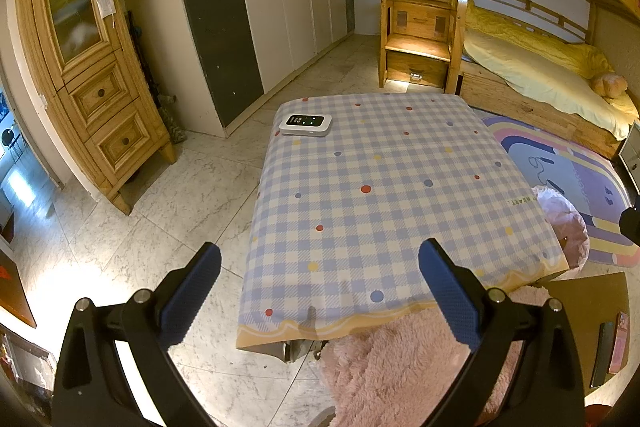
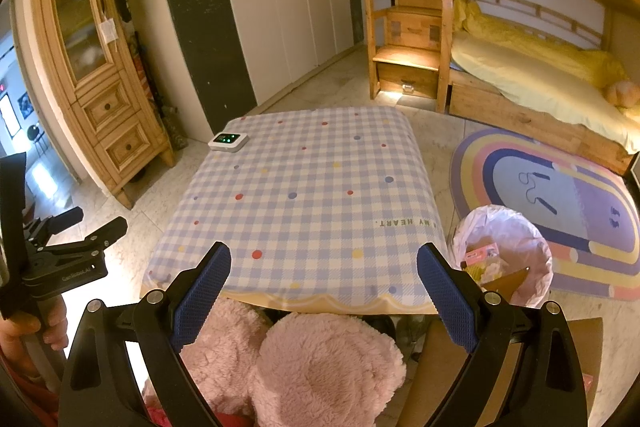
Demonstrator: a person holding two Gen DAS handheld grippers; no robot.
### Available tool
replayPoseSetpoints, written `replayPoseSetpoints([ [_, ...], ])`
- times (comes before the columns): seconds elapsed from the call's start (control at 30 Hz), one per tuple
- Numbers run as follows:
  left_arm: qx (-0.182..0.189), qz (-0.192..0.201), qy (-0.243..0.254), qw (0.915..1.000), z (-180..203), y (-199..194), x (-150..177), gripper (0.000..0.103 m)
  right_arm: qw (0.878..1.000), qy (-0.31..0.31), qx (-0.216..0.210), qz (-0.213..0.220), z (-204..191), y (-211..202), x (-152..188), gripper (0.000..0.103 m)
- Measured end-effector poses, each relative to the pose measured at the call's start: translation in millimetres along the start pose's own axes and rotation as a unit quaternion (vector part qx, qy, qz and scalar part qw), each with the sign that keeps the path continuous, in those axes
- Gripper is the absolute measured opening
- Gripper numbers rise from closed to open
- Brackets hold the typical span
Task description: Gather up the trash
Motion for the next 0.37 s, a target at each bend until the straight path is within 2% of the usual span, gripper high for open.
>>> replayPoseSetpoints([
  [0.23, 0.01, 0.001, 0.014, 0.9998, 13, 11, 0, 0.096, 1.0, 0.012, 0.017, 0.014, 17, -1, 1, 0.093],
  [0.37, 0.04, -0.001, 0.026, 0.9989, 29, 24, 3, 0.096, 0.996, 0.026, 0.066, 0.048, 62, -6, 7, 0.095],
])
Point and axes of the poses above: each gripper's, at about its wrist camera, not at the fingertips, and y roughly the way its jaws point, z to its right, x to its underside, the point moved 5 cm from there along y, roughly the way its jaws point, and after that the axes turned 8 degrees about y, right-handed, at the moved point
